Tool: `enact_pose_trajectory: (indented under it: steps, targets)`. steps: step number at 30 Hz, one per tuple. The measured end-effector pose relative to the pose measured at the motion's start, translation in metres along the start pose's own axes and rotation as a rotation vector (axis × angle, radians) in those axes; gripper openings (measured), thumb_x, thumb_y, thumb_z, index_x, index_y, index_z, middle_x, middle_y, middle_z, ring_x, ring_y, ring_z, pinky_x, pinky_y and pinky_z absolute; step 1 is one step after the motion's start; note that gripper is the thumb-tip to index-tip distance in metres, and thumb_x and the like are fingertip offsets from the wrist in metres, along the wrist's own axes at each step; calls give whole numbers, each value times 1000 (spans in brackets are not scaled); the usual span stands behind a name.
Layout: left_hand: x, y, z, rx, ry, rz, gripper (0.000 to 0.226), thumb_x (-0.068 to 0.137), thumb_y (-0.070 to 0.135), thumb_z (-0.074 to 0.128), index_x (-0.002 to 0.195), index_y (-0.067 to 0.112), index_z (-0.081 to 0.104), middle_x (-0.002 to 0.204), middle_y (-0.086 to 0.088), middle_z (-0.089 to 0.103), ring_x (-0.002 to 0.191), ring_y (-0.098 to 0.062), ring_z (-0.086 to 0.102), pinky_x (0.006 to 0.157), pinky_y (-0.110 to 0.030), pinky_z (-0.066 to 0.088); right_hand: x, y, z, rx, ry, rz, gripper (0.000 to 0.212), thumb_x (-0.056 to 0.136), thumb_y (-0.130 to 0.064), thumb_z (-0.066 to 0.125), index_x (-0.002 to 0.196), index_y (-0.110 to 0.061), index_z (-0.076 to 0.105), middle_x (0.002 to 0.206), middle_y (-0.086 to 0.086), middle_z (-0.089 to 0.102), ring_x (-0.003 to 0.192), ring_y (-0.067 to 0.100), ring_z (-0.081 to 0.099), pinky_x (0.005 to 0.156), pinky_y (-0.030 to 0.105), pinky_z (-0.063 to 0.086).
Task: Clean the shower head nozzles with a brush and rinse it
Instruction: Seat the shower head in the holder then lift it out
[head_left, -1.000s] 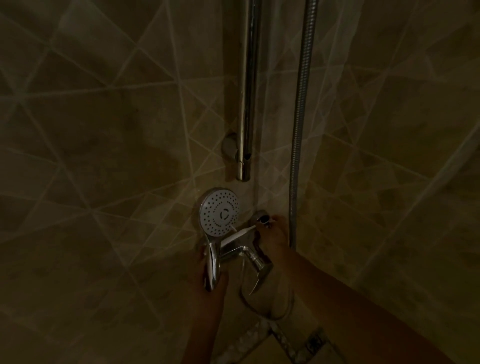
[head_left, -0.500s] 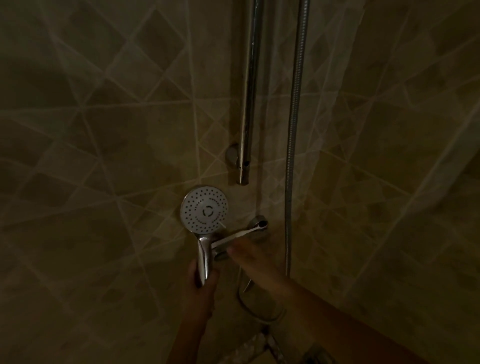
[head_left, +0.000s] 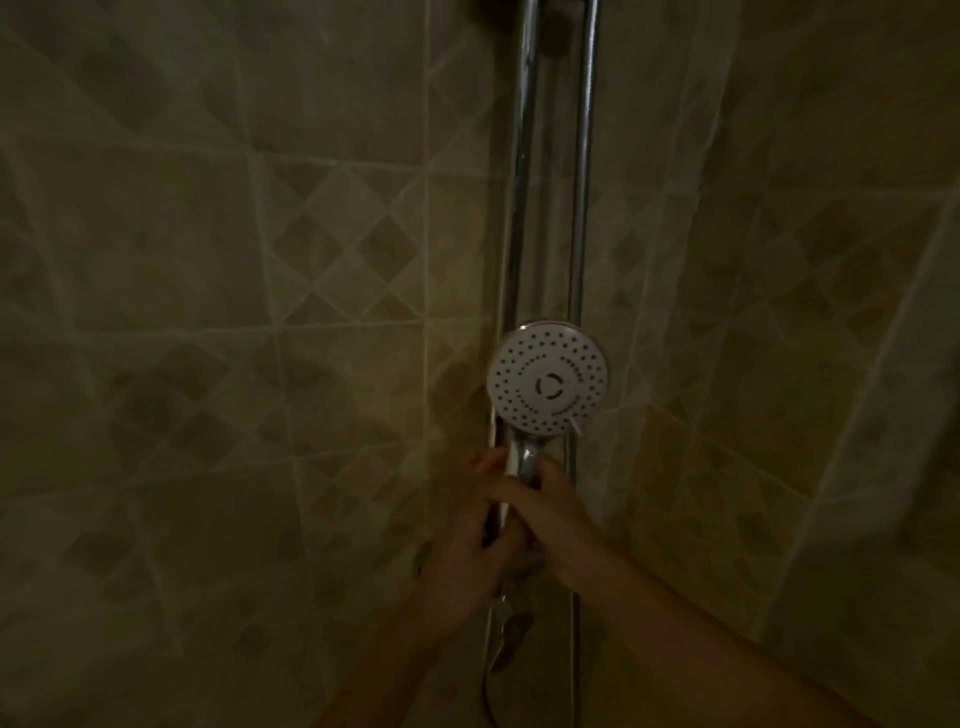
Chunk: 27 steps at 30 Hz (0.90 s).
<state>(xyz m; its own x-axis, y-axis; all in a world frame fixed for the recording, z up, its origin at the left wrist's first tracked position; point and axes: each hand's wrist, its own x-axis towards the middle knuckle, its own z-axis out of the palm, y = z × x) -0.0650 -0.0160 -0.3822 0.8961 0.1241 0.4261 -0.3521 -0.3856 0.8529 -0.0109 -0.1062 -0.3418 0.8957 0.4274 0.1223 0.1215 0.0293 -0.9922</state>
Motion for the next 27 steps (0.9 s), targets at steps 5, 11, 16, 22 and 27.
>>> enact_pose_trajectory:
  steps: [5,11,16,22,27]
  targets:
    - [46,63,-26,532,-322,151,42,86,40,53,118,14,58,118,-4,63,99,-10,59,90,-26,46,25,-47,-49,66,196,-111,28,82,7,55,65,-16,56,63,6,55,62,23,54,59,32,47]
    - [127,150,-70,726,-15,492,27,88,39,56,115,34,59,110,20,58,101,3,55,85,-10,42,65,-121,-97,98,238,-230,9,85,-3,59,77,-5,58,47,5,47,38,17,43,44,29,40]
    - [187,237,-93,884,319,864,24,83,37,46,98,30,63,94,13,66,88,-9,63,84,-33,43,97,-193,-113,105,234,-331,10,82,-17,69,87,-10,66,56,3,58,47,14,53,48,28,44]
    - [251,298,-99,1089,512,847,45,82,30,59,126,23,50,132,3,53,125,-17,47,108,-40,24,131,-262,-100,171,107,-357,27,79,-26,73,105,-19,68,101,3,72,92,17,67,77,34,56]
    - [279,289,-100,1079,403,699,46,80,24,64,124,19,50,122,-2,55,112,-21,50,93,-34,42,154,-286,-81,345,-149,-275,24,82,-26,68,102,-13,71,92,10,74,84,24,70,86,44,55]
